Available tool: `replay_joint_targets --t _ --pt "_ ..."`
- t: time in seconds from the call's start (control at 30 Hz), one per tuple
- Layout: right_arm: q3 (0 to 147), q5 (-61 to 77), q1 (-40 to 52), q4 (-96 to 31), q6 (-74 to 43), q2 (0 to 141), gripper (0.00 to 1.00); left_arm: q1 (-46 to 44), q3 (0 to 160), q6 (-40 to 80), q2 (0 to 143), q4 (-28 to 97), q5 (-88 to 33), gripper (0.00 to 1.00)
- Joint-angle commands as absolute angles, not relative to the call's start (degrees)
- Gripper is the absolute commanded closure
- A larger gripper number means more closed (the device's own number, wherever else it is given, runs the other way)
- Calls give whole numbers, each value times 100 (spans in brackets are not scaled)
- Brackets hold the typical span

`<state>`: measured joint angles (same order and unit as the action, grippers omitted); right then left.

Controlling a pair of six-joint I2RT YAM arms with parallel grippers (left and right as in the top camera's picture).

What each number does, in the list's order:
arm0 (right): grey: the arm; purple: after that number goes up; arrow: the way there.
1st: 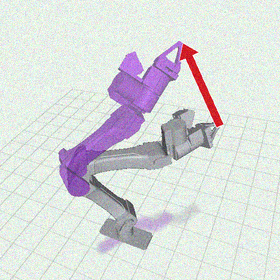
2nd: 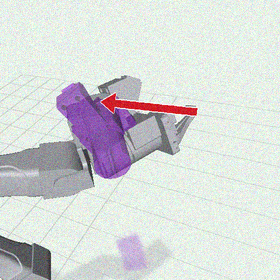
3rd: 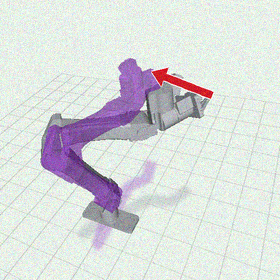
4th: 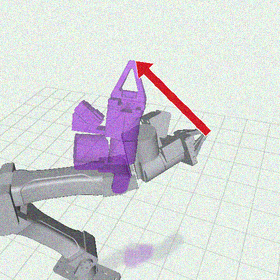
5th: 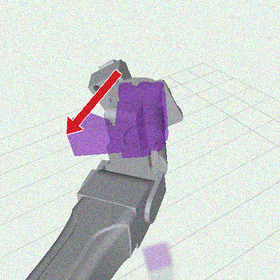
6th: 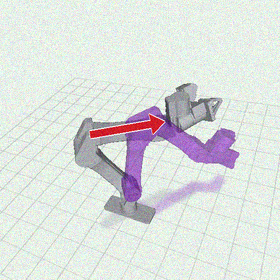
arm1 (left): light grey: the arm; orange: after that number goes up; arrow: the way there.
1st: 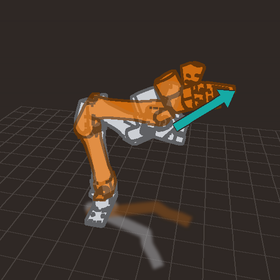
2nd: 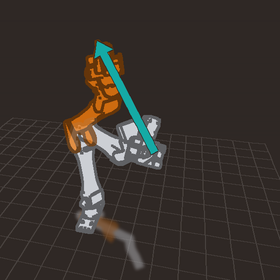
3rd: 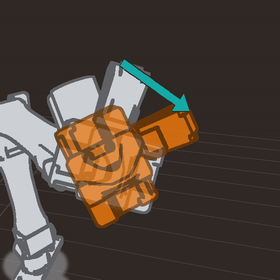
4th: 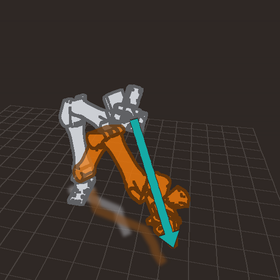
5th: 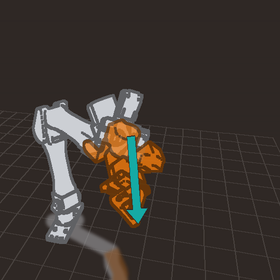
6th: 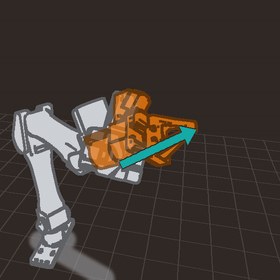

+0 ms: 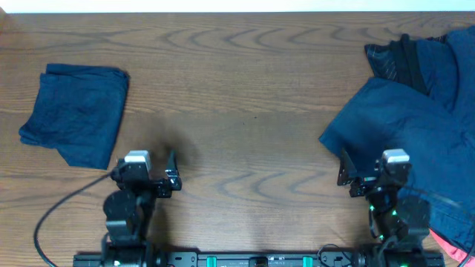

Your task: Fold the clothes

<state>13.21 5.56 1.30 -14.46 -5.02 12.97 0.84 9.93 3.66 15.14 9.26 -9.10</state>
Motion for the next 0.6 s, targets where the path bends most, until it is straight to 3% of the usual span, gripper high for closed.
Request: replay_joint_targets --t 0.0,0.33,0.57 --pt "1909 532 80 -1653 -565 2010 1 60 1911 484 2180 1216 -1151 2" --pt "3957 325 78 -3306 -550 5406 1 60 4237 508 4707 3767 -1295 2" --pt "4316 904 82 -3041 -504 7192 1 60 4593 508 5524 4383 -1313 2"
